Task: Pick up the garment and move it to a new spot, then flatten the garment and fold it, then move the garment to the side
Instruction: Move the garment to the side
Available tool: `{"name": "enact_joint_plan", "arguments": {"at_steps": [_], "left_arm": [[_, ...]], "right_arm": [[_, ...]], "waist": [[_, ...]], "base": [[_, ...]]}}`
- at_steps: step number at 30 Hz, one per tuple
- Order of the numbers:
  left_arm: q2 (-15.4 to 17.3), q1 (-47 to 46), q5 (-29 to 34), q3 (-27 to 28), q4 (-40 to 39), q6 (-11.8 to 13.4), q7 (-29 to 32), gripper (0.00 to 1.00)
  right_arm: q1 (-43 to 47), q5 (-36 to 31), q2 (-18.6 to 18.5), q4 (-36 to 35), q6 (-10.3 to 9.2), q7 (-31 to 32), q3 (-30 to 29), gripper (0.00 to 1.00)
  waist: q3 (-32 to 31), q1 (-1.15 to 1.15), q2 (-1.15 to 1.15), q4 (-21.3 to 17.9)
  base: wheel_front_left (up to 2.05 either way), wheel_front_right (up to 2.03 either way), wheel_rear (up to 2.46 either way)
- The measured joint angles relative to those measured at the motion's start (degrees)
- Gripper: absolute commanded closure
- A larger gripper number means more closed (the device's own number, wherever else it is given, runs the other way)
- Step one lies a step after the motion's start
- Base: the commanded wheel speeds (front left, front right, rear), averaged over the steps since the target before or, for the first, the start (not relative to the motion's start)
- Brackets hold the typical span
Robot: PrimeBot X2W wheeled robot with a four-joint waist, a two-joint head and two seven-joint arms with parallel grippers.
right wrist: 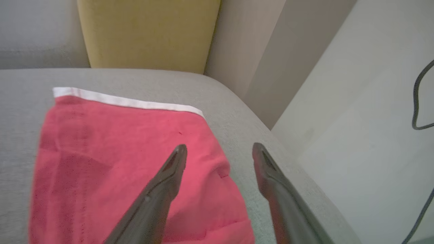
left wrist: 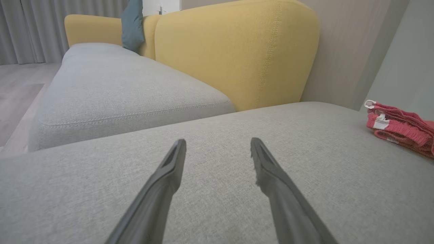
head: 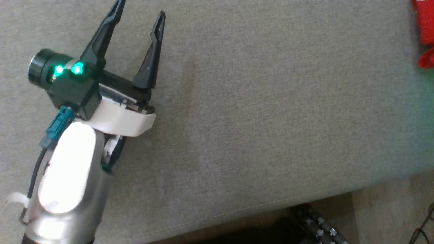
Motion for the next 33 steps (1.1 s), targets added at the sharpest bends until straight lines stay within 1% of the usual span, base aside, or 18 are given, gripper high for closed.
{"name": "enact_joint_plan", "arguments": {"at_steps": [4, 8, 10, 13, 17, 21, 25, 33], "left_arm": [[-0.3, 2.05, -0.93, 0.18, 1.42, 0.53, -0.13, 0.0], [-0.97, 5.49, -1.44, 0.36, 2.57, 1.31, -0.4, 0.0], [-1.42, 6.91, -1.77, 0.74, 3.23, 1.66, -0.41, 0.0], [-2.09, 8.6, -2.55, 1.85, 3.37, 2.65, -0.43, 0.0], [-2.75, 10.78, -3.05, 2.8, 3.6, 3.54, -0.44, 0.0], [-3.23, 13.53, -3.56, 4.26, 4.57, 4.56, -0.44, 0.0], [-3.27, 16.49, -3.66, 5.65, 5.43, 5.08, -0.44, 0.0], [-3.23, 20.27, -3.94, 6.0, 7.03, 5.37, -0.43, 0.0]], "right_arm": [[3.44, 0.14, 1.33, -2.19, 0.0, -5.49, 3.24, 0.0], [8.59, 0.68, 3.46, -4.69, 0.0, -9.62, 11.26, 0.0], [10.95, 1.01, 4.48, -5.59, 0.0, -11.02, 14.63, 0.0], [13.45, 2.47, 4.78, -5.84, 0.0, -12.34, 19.2, 0.0], [16.0, 3.96, 5.35, -6.06, 0.0, -13.22, 23.72, 0.0], [18.36, 4.91, 5.52, -6.42, 0.0, -13.18, 26.5, 0.0], [20.79, 6.31, 5.54, -7.06, 0.0, -12.79, 27.07, 0.0], [25.36, 8.1, 5.55, -7.64, 0.0, -11.41, 28.33, 0.0]], "waist": [[-2.68, 0.0, 0.0, 0.66], [-6.11, 0.0, 0.0, 1.59], [-7.92, 0.0, 0.0, 2.23], [-10.42, 0.0, 0.0, 3.58], [-13.24, 0.0, 0.0, 6.35], [-16.12, -0.01, 0.0, 9.16], [-19.16, -0.01, 0.0, 11.49], [-24.88, -0.01, 0.0, 13.34]], "base": [[0.0, 0.0, 0.0], [0.0, 0.0, 0.0], [0.0, 0.0, 0.0], [0.0, 0.0, 0.0], [0.0, 0.0, 0.0], [0.0, 0.0, 0.0], [0.0, 0.0, 0.0], [0.0, 0.0, 0.0]]}}
